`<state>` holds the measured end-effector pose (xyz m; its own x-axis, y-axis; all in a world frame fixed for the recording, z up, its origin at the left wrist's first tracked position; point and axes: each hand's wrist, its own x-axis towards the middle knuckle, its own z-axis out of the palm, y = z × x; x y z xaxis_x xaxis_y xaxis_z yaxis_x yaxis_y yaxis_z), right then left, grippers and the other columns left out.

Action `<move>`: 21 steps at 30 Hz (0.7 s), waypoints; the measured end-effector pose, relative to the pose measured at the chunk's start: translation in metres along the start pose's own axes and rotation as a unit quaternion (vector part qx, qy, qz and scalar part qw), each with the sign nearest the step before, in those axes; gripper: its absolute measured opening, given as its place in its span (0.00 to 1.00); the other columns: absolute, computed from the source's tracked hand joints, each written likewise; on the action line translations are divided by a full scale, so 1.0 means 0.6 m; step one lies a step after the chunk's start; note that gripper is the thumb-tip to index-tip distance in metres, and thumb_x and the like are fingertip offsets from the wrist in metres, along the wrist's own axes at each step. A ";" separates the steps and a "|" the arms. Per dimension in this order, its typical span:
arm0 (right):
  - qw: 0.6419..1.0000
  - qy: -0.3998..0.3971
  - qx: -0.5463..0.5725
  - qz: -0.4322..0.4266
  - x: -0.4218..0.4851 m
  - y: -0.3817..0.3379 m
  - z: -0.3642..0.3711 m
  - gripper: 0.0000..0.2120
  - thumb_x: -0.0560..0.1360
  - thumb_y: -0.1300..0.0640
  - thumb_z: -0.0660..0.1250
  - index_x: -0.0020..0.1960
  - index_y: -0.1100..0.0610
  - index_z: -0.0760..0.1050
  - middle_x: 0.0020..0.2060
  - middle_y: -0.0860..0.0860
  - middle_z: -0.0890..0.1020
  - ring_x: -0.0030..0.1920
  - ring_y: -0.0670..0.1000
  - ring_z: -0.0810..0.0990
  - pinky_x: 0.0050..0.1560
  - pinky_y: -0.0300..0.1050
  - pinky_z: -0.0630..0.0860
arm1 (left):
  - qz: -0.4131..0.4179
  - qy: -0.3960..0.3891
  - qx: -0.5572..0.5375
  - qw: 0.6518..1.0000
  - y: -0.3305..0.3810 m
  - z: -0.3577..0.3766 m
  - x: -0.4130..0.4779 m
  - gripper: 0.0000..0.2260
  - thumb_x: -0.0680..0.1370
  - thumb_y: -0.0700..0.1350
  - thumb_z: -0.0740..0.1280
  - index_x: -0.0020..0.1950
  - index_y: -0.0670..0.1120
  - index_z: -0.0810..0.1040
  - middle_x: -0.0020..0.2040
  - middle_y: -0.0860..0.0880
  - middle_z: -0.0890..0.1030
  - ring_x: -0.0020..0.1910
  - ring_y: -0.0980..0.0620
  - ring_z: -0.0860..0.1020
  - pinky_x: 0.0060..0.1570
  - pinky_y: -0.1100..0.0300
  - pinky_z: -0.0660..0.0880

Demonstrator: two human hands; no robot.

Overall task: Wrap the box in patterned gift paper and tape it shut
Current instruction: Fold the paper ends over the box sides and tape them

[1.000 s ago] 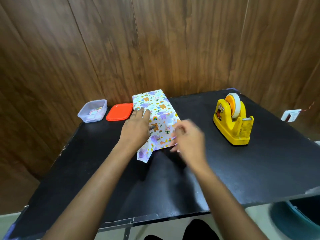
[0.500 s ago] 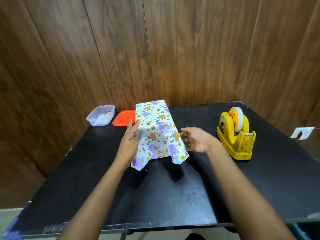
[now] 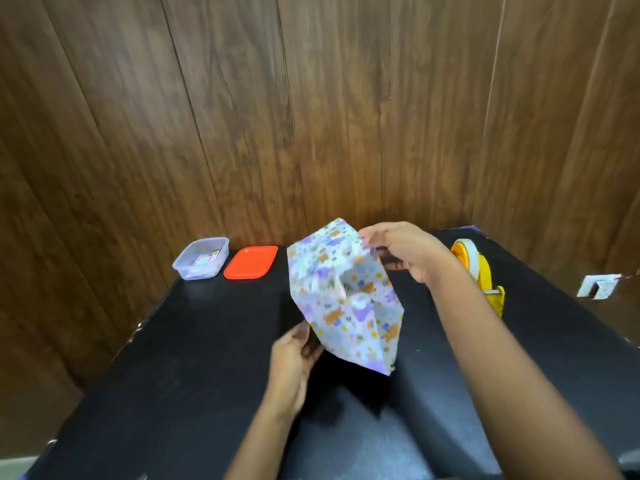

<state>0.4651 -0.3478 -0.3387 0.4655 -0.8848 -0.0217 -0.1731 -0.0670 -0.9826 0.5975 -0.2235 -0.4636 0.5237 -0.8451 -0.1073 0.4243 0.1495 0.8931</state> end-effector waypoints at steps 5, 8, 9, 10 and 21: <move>0.989 -0.005 -0.147 -0.005 -0.010 0.048 0.027 0.17 0.78 0.60 0.62 0.66 0.56 0.73 0.52 0.53 0.79 0.47 0.48 0.75 0.42 0.39 0.70 | -0.029 0.007 -0.060 0.998 0.017 0.002 0.010 0.11 0.81 0.42 0.57 0.46 0.42 0.78 0.39 0.48 0.82 0.41 0.49 0.78 0.49 0.54 0.73; 0.993 0.055 -0.100 -0.022 -0.011 0.076 0.013 0.13 0.79 0.57 0.61 0.63 0.56 0.74 0.55 0.50 0.79 0.49 0.50 0.77 0.44 0.41 0.70 | 0.031 0.065 0.019 0.997 0.038 0.011 -0.003 0.08 0.80 0.45 0.60 0.44 0.45 0.76 0.45 0.50 0.80 0.46 0.54 0.76 0.54 0.55 0.71; 0.982 0.116 -0.143 -0.045 -0.016 0.083 0.008 0.10 0.79 0.54 0.60 0.57 0.57 0.76 0.51 0.49 0.79 0.48 0.52 0.76 0.44 0.43 0.69 | 0.060 0.098 0.054 0.992 0.044 0.017 -0.011 0.07 0.80 0.46 0.61 0.44 0.46 0.75 0.46 0.52 0.78 0.46 0.57 0.76 0.55 0.56 0.70; 0.964 0.184 -0.180 -0.060 -0.021 0.091 0.003 0.11 0.79 0.52 0.60 0.49 0.58 0.75 0.46 0.51 0.78 0.46 0.53 0.76 0.44 0.44 0.69 | 0.091 0.128 0.086 0.984 0.050 0.022 -0.018 0.07 0.80 0.47 0.62 0.43 0.46 0.74 0.46 0.53 0.77 0.45 0.59 0.75 0.53 0.57 0.71; 0.990 -0.003 0.057 0.130 -0.075 0.091 0.015 0.13 0.73 0.48 0.69 0.38 0.58 0.76 0.27 0.51 0.83 0.27 0.46 0.81 0.43 0.43 0.69 | -0.066 0.042 0.109 0.991 0.069 0.069 -0.016 0.08 0.76 0.42 0.66 0.40 0.40 0.77 0.27 0.47 0.81 0.25 0.52 0.80 0.29 0.62 0.76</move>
<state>0.4424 -0.3077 -0.3932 0.4241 -0.8623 -0.2766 -0.1888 0.2145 -0.9583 0.5791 -0.2303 -0.4077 0.5386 -0.8023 -0.2573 0.3282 -0.0815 0.9411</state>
